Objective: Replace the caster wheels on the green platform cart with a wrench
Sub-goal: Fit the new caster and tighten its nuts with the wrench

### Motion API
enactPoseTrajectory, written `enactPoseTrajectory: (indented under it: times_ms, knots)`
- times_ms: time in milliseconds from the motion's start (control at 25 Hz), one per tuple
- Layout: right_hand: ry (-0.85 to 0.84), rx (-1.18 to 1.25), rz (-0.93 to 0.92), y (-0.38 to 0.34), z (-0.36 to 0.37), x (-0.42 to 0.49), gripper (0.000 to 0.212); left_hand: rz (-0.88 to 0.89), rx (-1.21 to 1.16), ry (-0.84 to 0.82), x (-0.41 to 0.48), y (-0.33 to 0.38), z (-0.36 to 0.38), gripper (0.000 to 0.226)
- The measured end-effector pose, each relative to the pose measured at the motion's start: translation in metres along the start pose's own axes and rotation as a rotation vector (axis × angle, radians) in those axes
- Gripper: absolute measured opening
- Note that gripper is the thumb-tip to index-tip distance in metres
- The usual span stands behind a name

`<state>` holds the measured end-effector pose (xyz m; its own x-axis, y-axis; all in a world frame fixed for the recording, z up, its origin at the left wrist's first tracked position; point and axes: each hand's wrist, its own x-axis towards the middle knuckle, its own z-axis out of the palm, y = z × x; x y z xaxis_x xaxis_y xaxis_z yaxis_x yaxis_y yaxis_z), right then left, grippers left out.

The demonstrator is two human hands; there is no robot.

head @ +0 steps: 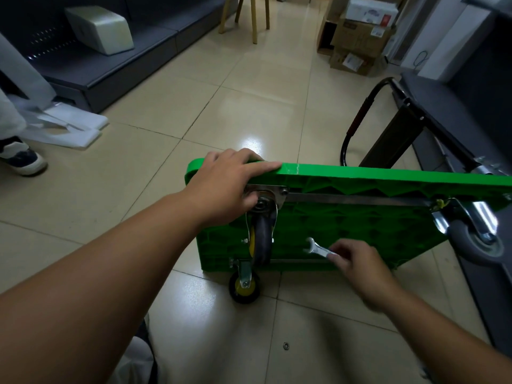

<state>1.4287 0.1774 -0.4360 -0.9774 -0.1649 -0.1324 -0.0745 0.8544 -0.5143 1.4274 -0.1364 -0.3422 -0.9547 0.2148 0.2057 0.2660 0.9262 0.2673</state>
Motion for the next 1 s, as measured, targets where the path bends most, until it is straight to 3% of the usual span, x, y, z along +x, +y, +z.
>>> enactPoseTrajectory:
  times_ms: [200, 280, 360, 600, 840, 920, 1000]
  knots:
    - [0.197, -0.546, -0.860, -0.063, -0.082, 0.018, 0.014, -0.010, 0.012, -0.017, 0.000, 0.004, -0.002, 0.067]
    - [0.229, -0.668, -1.058, -0.090, -0.097, 0.031, 0.010, -0.011, 0.016, -0.020, 0.000, 0.004, -0.002, 0.067]
    - [0.236, -0.745, -1.120, -0.105, -0.104, 0.043, 0.013, -0.011, 0.014, -0.021, 0.000, 0.003, -0.002, 0.068]
    - [0.260, -0.872, -1.169, -0.108, -0.098, 0.060, 0.013, -0.013, 0.010, -0.012, 0.000, 0.002, -0.001, 0.067]
    - [0.452, -0.629, -1.036, -0.071, -0.059, 0.057, 0.005, -0.005, 0.004, 0.010, 0.000, 0.001, 0.002, 0.068]
    - [0.481, -0.404, -0.848, -0.057, -0.031, 0.050, 0.011, -0.001, 0.011, 0.009, -0.001, 0.001, 0.003, 0.069]
    - [0.410, 0.047, -0.463, -0.060, 0.003, 0.040, 0.010, 0.004, 0.016, 0.011, -0.002, 0.001, 0.003, 0.069]
